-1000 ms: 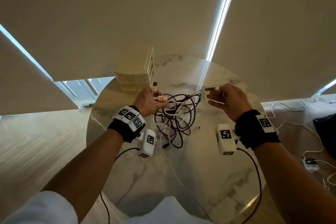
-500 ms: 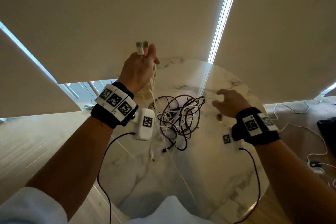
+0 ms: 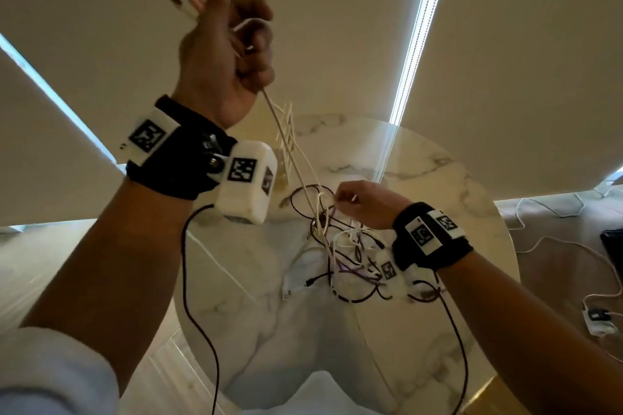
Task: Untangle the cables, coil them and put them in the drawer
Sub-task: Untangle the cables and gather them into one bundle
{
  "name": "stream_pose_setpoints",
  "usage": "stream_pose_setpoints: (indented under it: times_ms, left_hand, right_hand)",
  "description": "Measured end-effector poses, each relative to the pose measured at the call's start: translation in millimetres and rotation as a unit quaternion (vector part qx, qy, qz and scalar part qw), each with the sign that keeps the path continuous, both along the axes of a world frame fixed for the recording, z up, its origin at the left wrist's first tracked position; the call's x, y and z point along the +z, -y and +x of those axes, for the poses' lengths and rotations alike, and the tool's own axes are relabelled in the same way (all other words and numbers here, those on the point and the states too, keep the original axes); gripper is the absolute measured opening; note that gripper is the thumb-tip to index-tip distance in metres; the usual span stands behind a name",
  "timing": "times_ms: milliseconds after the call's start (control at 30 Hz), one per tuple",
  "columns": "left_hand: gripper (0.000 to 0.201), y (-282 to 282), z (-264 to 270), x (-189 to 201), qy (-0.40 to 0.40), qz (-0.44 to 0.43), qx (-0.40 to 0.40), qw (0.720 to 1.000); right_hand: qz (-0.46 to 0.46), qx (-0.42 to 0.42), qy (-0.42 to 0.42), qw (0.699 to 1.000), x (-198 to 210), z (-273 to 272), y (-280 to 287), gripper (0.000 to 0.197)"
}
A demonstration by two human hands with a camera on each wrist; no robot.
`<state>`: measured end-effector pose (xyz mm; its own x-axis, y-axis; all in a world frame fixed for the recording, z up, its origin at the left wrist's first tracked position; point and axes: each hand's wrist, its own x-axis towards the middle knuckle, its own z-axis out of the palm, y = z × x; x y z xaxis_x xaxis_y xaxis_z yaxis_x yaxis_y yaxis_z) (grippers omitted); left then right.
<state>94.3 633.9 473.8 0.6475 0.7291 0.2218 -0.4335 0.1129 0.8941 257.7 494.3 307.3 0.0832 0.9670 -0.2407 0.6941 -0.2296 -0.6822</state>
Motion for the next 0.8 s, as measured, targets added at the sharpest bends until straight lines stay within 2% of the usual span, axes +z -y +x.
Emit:
stream_pose_setpoints:
  times_ms: [100,200,233,300,333,400,467,533,600,733,800]
  left_hand:
    - [0.068,-15,-15,2,0.024,-0.032,-0.013,0.999]
    - [0.07,-16,-14,-4,0.03,-0.046,-0.025,0.998]
    - [0.07,-14,-11,-7,0.026,-0.046,-0.031,0.998]
    - [0.068,-8,-1,-13,0.019,-0.043,-0.041,0.998]
    - [0.067,-6,2,-14,0.018,-0.042,-0.041,0.998]
    - [0.065,-9,1,-15,0.017,-0.039,-0.025,0.999]
    - [0.063,-19,-8,-15,0.007,-0.038,0.018,0.999]
    - [0.062,-29,-18,-21,-0.019,-0.044,0.072,0.996]
    - [0.061,-34,-25,-31,-0.038,-0.059,0.115,0.991]
    - [0.058,-41,-25,-53,-0.031,-0.081,0.166,0.982]
    - [0.052,-40,-18,-68,-0.075,-0.072,0.185,0.977]
  right_hand:
    - [-0.049,-0.053,-0.072,0.995,-9,19,9,0.013]
    - [-0.013,-0.085,-0.147,0.985,-7,19,12,0.014]
    - [0.004,-0.091,-0.19,0.978,-2,13,11,0.022]
    - [0.026,-0.069,-0.261,0.962,9,-1,5,0.036]
    - [0.014,-0.039,-0.268,0.962,15,-8,3,0.034]
    - [-0.046,0.047,-0.197,0.978,21,-18,2,0.027]
    - [-0.085,0.087,-0.059,0.991,13,-11,8,0.03]
    - [-0.089,0.028,0.002,0.996,3,11,14,0.039]
    - [-0.071,-0.026,0.024,0.997,-1,30,19,0.037]
    - [-0.1,-0.054,0.084,0.99,6,52,26,0.032]
    - [-0.085,-0.076,0.104,0.988,12,58,27,0.034]
